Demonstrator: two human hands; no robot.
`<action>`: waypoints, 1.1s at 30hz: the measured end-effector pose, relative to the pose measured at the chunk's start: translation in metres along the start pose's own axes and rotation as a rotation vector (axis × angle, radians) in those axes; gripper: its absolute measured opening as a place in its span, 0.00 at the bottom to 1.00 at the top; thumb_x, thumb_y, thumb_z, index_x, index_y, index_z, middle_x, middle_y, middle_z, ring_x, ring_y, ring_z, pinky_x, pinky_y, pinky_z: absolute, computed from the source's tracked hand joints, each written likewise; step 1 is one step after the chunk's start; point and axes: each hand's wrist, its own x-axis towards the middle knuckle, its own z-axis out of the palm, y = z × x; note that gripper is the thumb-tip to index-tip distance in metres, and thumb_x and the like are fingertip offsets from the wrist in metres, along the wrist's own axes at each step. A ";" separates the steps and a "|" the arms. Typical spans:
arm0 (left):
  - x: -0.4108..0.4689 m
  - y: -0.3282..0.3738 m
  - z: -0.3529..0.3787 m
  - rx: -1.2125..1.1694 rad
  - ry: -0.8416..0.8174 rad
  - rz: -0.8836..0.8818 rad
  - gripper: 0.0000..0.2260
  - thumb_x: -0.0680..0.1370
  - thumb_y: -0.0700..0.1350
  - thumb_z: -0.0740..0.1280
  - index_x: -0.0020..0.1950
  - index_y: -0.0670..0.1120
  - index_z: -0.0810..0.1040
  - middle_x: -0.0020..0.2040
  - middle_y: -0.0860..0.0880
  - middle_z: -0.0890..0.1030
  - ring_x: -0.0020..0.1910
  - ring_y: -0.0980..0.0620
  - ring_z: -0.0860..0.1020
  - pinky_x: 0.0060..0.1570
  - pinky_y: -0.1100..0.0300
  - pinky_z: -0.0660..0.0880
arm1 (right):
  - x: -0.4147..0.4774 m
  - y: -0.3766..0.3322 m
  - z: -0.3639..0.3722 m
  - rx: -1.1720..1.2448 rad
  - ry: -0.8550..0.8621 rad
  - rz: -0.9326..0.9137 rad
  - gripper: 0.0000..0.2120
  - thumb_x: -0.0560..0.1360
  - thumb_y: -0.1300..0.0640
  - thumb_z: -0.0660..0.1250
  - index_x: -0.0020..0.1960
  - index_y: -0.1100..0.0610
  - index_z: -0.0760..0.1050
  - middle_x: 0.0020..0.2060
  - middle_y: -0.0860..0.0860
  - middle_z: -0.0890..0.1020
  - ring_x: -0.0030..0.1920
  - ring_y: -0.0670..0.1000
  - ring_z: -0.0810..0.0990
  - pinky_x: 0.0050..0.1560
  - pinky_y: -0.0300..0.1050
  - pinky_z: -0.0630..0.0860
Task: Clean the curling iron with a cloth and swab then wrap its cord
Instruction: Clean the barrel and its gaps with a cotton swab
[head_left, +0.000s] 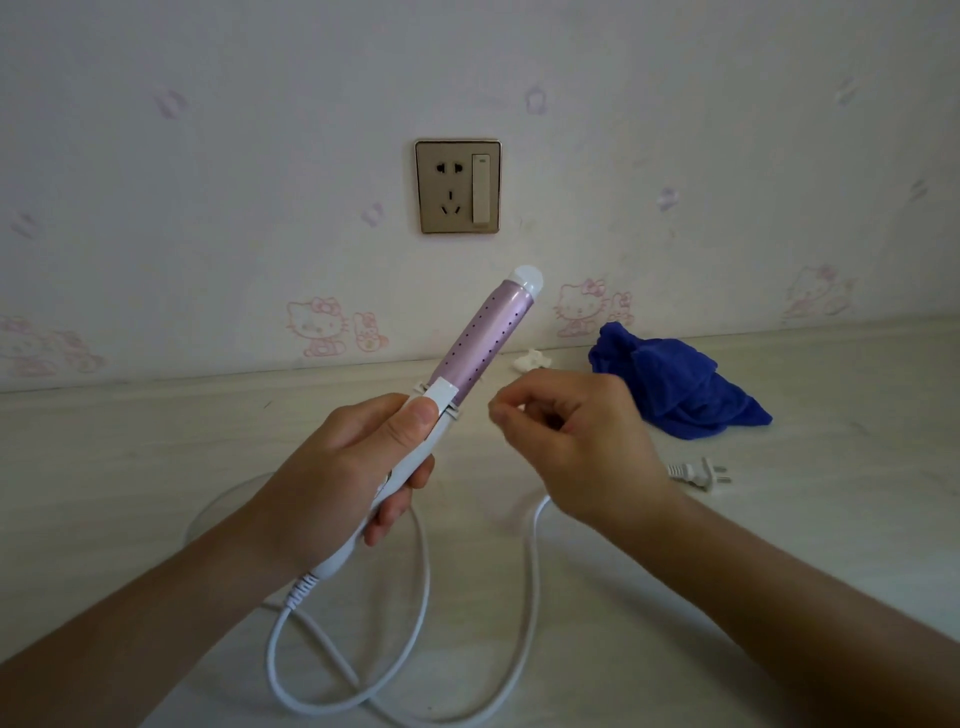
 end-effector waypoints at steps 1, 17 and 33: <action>0.000 0.001 0.000 0.011 0.000 0.001 0.32 0.73 0.63 0.66 0.53 0.33 0.74 0.36 0.44 0.77 0.24 0.51 0.68 0.22 0.60 0.66 | -0.003 -0.001 0.003 -0.005 -0.030 -0.013 0.05 0.78 0.63 0.72 0.44 0.58 0.85 0.25 0.40 0.75 0.26 0.43 0.73 0.30 0.31 0.68; 0.006 -0.009 -0.005 -0.058 0.003 -0.024 0.33 0.73 0.63 0.67 0.54 0.31 0.73 0.34 0.45 0.76 0.22 0.51 0.68 0.22 0.62 0.65 | 0.005 0.003 -0.007 0.195 0.144 0.108 0.07 0.78 0.60 0.73 0.42 0.52 0.85 0.24 0.44 0.75 0.25 0.42 0.69 0.30 0.34 0.68; 0.008 -0.004 -0.026 -0.942 -0.400 -0.189 0.27 0.83 0.63 0.53 0.61 0.40 0.74 0.35 0.45 0.72 0.22 0.55 0.67 0.22 0.63 0.67 | 0.006 0.004 -0.008 0.215 0.122 0.167 0.07 0.78 0.59 0.73 0.43 0.51 0.85 0.24 0.39 0.76 0.26 0.41 0.72 0.30 0.31 0.68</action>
